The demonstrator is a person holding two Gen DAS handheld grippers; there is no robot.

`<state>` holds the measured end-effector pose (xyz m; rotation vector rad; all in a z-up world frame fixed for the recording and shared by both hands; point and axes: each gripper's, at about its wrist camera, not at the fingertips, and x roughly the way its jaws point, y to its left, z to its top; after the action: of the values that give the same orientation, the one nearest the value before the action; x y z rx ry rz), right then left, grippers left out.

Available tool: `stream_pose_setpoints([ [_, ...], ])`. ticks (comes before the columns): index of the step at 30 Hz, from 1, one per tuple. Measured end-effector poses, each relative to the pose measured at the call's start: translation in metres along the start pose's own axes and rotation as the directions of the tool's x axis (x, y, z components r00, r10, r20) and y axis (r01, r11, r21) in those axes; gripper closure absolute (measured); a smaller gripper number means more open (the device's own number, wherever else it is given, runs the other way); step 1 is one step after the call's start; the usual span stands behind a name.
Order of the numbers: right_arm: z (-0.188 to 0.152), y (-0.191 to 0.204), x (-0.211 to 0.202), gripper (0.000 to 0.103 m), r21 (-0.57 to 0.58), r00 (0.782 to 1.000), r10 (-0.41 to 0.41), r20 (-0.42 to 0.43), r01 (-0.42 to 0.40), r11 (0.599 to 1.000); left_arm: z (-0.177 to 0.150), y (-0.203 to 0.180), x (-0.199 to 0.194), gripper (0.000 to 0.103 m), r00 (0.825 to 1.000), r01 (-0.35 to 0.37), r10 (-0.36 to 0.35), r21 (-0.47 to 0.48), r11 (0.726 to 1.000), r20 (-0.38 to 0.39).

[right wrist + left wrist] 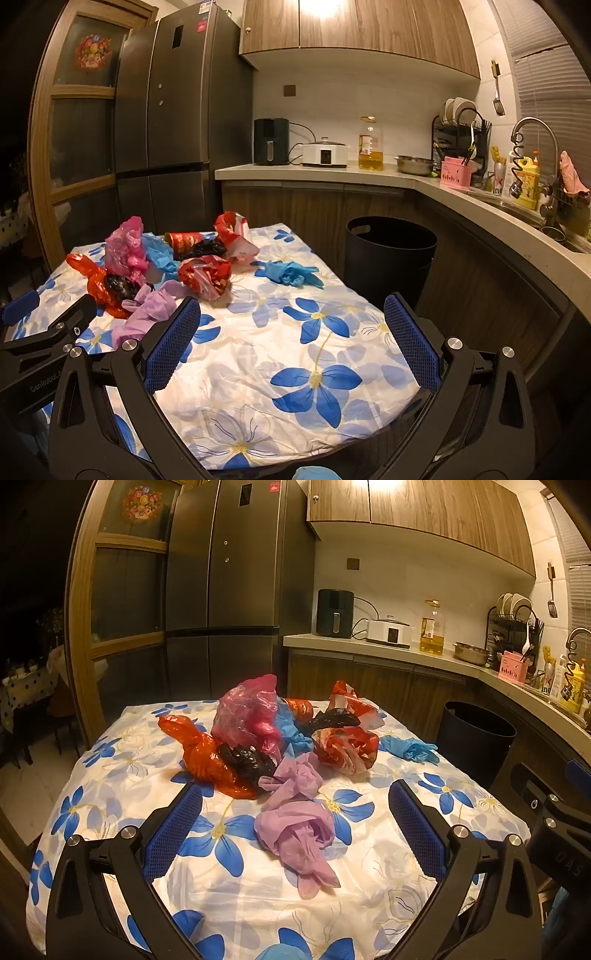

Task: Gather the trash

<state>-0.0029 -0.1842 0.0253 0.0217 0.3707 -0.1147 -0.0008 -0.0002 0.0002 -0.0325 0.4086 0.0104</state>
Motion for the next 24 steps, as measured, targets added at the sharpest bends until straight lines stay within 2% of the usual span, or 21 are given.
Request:
stream_pose_setpoints([
  [24,-0.0007,-0.0001,0.0004,0.005,0.003,1.000,0.001,-0.003,-0.001,1.000,0.0000,0.0008,0.0015,0.006,1.000,0.005,-0.006,-0.007,1.000,-0.015],
])
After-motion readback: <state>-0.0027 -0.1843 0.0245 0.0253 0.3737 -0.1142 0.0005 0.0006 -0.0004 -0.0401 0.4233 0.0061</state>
